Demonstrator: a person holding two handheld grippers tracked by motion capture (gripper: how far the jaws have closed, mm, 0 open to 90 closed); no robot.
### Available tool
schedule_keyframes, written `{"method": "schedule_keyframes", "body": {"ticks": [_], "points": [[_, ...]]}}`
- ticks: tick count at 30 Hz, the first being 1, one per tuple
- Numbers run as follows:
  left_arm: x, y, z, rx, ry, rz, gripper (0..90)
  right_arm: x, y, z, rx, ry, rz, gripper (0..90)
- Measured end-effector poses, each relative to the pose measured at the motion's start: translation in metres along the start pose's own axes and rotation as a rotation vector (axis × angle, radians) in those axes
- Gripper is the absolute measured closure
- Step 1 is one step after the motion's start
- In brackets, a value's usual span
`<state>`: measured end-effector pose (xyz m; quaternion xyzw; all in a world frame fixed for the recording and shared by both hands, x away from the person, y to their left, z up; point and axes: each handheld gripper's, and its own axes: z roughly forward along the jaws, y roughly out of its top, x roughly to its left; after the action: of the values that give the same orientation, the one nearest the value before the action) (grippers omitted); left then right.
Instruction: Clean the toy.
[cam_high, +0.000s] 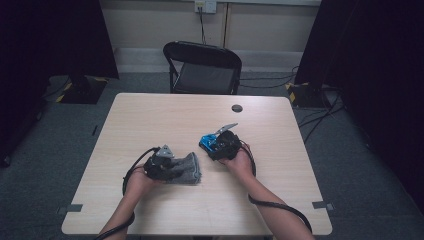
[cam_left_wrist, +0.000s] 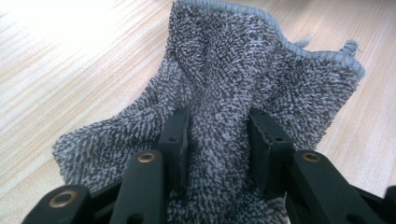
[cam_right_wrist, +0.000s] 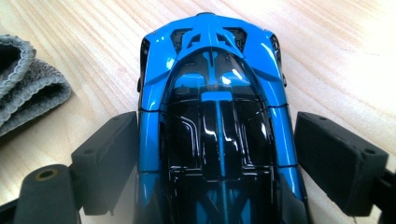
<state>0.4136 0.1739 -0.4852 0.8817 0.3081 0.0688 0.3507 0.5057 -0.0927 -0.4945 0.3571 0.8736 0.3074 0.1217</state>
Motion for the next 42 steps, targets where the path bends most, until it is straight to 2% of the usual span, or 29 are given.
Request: {"method": "schedule_keyframes", "body": {"ticks": [7,9,11,14,15,16,18,21,25,26,27,28,30,33,35,37,39,40,42], "points": [[0.000,0.000,0.000,0.001,0.000,0.002,61.6,-0.001,0.004,0.001,0.025,0.007,-0.011,15.4],[0.000,0.000,0.000,0.001,-0.001,0.001,61.7,-0.001,0.007,0.002,0.031,0.024,-0.037,15.8],[0.000,0.000,0.000,0.000,0.000,-0.001,61.9,-0.001,0.010,0.004,0.046,0.027,-0.043,15.9],[-0.001,0.000,0.000,-0.001,0.003,0.001,61.9,-0.001,0.012,0.004,0.047,0.021,-0.034,19.8],[-0.001,0.001,0.000,0.002,0.005,0.004,61.9,-0.001,0.012,0.003,0.047,0.023,-0.039,25.7],[-0.001,0.001,0.000,0.005,0.009,0.007,61.0,-0.002,0.012,0.002,0.044,0.027,-0.042,25.9],[-0.001,0.001,0.000,-0.003,0.015,0.015,57.8,-0.001,0.012,0.002,0.049,0.026,-0.045,25.9],[-0.001,0.002,-0.002,-0.007,0.029,0.074,39.8,-0.002,0.014,0.001,0.076,0.029,-0.049,26.0],[-0.001,0.005,-0.005,-0.001,0.022,0.121,36.4,-0.003,0.012,-0.002,0.089,0.038,-0.059,26.0],[-0.001,0.004,-0.001,0.016,0.002,0.110,36.7,-0.002,0.011,-0.003,0.085,0.036,-0.056,26.0],[-0.001,0.004,-0.001,0.016,0.002,0.110,38.2,-0.002,0.011,-0.003,0.085,0.036,-0.056,26.0],[-0.001,0.003,0.000,0.019,-0.017,0.101,38.2,-0.002,0.010,-0.003,0.082,0.036,-0.056,26.1],[0.000,0.000,0.001,0.015,-0.054,0.060,46.7,-0.002,0.009,-0.004,0.078,0.032,-0.050,26.1],[-0.003,-0.001,0.000,0.009,-0.068,0.072,63.3,-0.001,0.009,-0.004,0.083,0.029,-0.047,26.1],[-0.006,0.001,0.000,0.029,-0.071,0.069,72.2,-0.001,0.009,-0.004,0.087,0.028,-0.046,26.2],[-0.008,0.004,0.000,0.045,-0.055,0.072,75.1,0.000,0.008,-0.005,0.083,0.027,-0.043,26.1],[-0.009,0.006,-0.001,0.051,-0.048,0.056,76.2,0.000,0.008,-0.005,0.083,0.027,-0.039,26.1],[-0.008,0.006,-0.002,0.036,-0.037,0.023,76.4,0.000,0.006,-0.007,0.084,0.029,-0.045,26.0],[-0.006,0.006,-0.003,0.039,-0.033,0.015,76.4,0.000,0.004,-0.008,0.073,0.030,-0.045,25.9]]}}
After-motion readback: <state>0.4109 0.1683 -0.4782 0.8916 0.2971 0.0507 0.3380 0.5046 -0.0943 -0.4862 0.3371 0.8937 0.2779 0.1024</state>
